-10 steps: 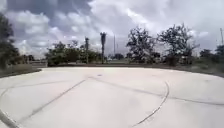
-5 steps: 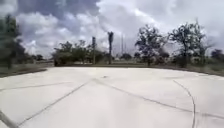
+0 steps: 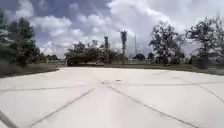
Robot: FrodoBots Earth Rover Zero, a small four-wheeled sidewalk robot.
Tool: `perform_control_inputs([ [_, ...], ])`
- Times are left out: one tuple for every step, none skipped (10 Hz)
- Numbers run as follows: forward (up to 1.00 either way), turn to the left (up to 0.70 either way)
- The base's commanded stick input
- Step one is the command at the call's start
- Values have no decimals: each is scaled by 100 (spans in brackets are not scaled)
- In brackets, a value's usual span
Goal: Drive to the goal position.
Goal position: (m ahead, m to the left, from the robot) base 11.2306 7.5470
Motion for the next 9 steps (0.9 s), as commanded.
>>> perform_control_inputs([
  [85,0],
  [85,0],
  [85,0],
  [85,0],
  [85,0],
  [85,0],
  [85,0],
  [85,0],
  [85,0],
])
